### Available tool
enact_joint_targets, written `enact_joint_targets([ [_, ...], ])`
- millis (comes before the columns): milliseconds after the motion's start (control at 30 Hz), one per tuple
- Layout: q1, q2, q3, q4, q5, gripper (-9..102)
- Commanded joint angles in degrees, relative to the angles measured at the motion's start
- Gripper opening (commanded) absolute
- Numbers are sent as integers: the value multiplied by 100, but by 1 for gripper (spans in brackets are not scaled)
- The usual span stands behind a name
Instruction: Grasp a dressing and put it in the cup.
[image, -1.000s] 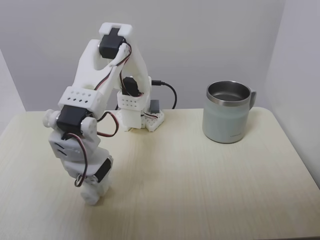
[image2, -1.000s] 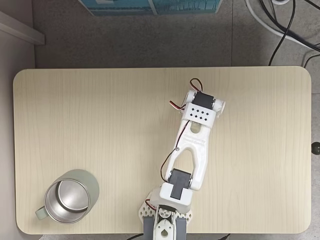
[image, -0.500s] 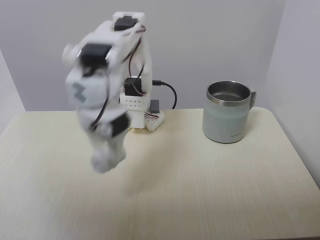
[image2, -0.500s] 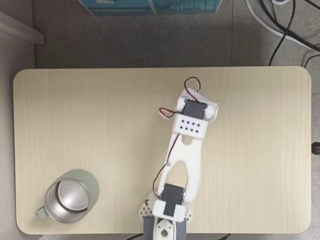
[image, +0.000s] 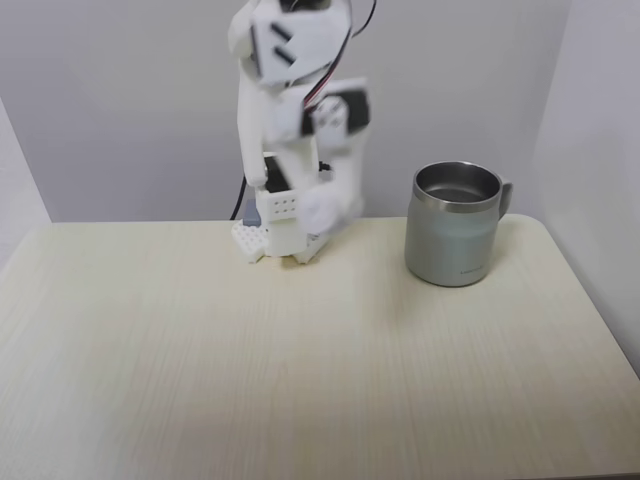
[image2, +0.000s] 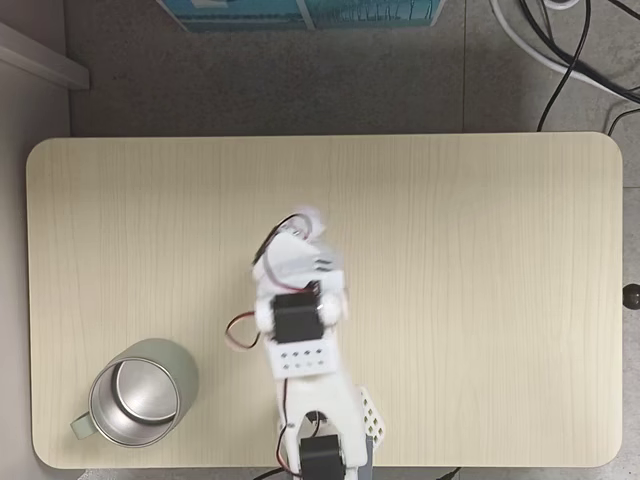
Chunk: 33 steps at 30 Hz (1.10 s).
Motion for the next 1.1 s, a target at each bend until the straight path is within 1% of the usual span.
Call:
enact_joint_targets([
  [0, -940, -308, 290, 193, 360, 0],
  [300, -3384, -272, 299, 325, 1415, 0],
  [533, -4711, 141, 352, 325, 1854, 0],
  [833, -5528, 1134, 334, -18, 2145, 0],
  [1067, -5704, 1406, 211, -176, 2206, 1],
])
